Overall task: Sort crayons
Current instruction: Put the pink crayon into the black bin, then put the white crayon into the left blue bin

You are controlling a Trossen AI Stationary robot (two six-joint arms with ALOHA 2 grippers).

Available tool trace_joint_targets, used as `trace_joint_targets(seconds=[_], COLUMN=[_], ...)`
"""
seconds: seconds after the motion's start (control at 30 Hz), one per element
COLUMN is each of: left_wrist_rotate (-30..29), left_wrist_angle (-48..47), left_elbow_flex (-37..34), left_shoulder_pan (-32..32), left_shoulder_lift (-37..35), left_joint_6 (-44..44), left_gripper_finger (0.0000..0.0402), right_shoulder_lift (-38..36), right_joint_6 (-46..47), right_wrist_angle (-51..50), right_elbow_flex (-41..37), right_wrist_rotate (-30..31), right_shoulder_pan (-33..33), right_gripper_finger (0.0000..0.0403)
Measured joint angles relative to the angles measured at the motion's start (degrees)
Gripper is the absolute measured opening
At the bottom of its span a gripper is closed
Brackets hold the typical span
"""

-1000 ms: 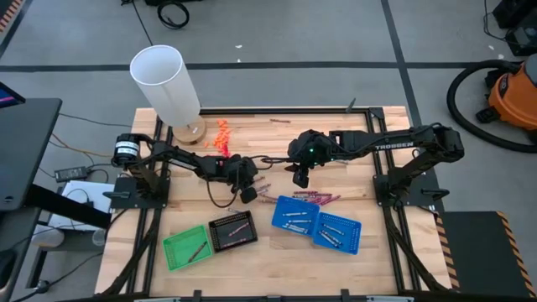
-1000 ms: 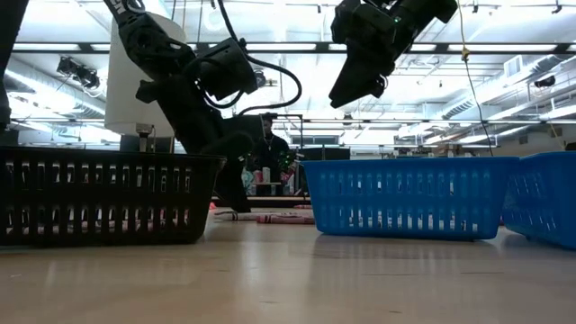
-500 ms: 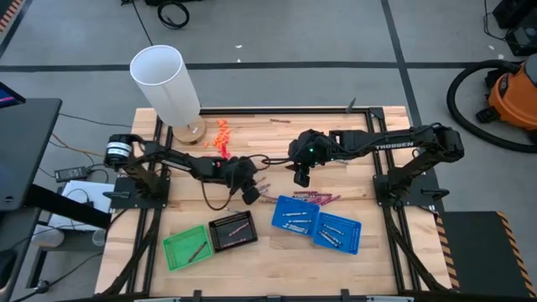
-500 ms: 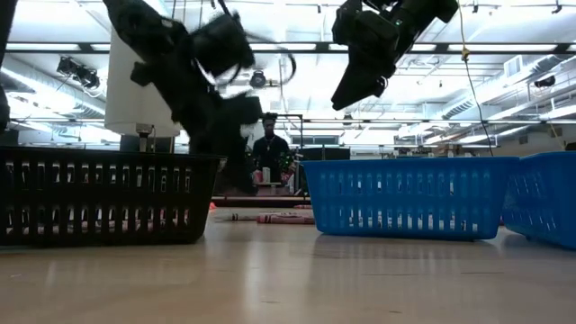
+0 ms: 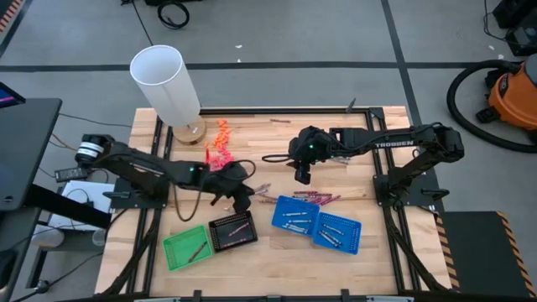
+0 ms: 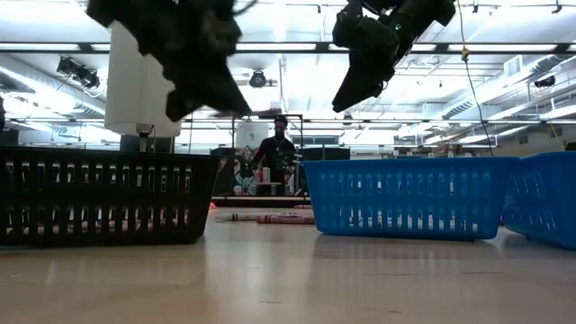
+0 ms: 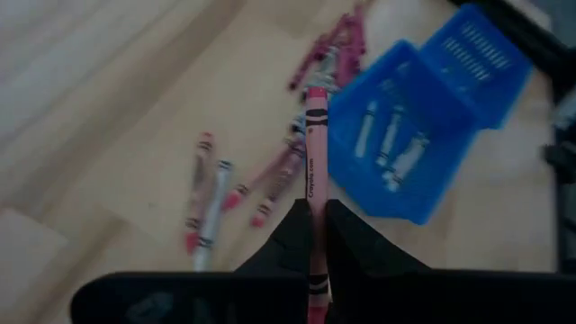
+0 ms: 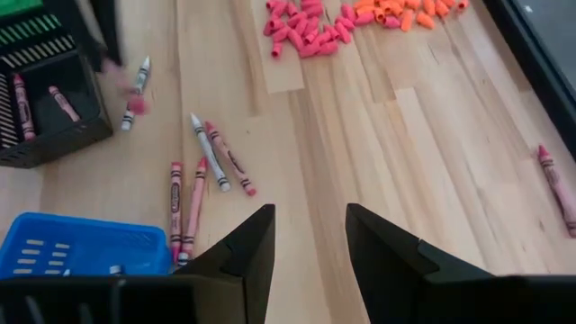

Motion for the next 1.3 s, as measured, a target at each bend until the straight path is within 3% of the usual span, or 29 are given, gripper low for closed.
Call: trace_joint_targets(seconds=[0.27, 0.53, 0.87, 1.1, 1.3], left_wrist_rotate=[-0.07, -0.83, 1.07, 0.66, 5.42], left_wrist_angle=[0.42, 0.59, -6.41, -8.78, -7.34], left_elbow_flex=[0.02, 0.02, 0.04, 0.02, 0.02], left_shoulder_pan=[-4.54, -8.74, -18.23, -20.19, -18.69], left_shoulder_lift=[-2.49, -2.47, 1.40, 6.01, 5.56], left_joint_6=[-8.21, -9.94, -17.29, -24.10, -25.60], left_gripper_finger=[0.0017, 0.0018, 0.0022, 0.0090, 0.0139], right_shoulder_lift=[0.00, 0.00, -0.02, -0.02, -0.02], right_joint_6=[0.63, -1.94, -3.33, -4.12, -4.21], right_wrist_angle=[1.83, 3.51, 3.47, 5.28, 5.53], right_elbow_flex=[0.02, 0.02, 0.02, 0.02, 0.02], right_wrist_rotate=[-4.20, -8.47, -8.73, -8.66, -8.64], right_shoulder_pan=[-1.48, -1.21, -1.12, -1.15, -1.15], right_gripper_finger=[0.0146, 0.0146, 0.0146, 0.0146, 0.0146])
